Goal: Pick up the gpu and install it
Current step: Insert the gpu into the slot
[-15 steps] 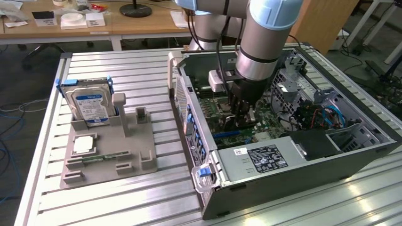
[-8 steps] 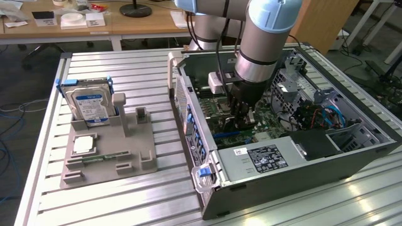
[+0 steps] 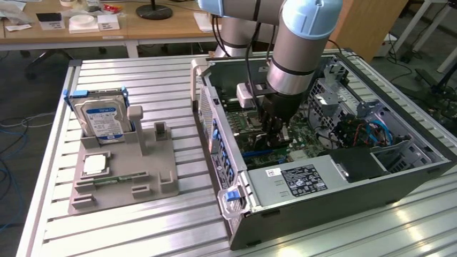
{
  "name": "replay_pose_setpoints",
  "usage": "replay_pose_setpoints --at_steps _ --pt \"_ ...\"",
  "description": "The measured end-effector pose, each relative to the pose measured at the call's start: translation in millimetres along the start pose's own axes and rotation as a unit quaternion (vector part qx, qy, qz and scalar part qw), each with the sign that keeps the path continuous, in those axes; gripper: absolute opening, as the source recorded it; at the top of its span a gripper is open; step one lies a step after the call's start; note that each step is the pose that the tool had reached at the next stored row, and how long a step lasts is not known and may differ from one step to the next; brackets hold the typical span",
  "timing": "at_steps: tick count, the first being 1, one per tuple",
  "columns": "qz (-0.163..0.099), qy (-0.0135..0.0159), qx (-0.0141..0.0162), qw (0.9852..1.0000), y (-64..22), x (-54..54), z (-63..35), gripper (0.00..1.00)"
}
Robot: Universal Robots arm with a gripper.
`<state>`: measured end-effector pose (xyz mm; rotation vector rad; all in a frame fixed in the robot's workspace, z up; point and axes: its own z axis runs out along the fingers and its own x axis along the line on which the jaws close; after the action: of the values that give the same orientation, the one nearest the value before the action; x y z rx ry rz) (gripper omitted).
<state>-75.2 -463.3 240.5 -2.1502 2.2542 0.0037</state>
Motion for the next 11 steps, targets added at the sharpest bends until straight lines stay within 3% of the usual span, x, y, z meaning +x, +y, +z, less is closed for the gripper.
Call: replay_pose_setpoints --at_steps 5,9,11 --pt "0.0 -0.0001 -0.0002 1.0 -0.2 0.0 0.2 0.28" --pt "0.0 -0.0004 -0.0036 1.0 -0.3 0.0 0.6 0.28" --pt "0.0 -0.0004 -0.0038 1.0 -0.2 0.0 0.7 0.28"
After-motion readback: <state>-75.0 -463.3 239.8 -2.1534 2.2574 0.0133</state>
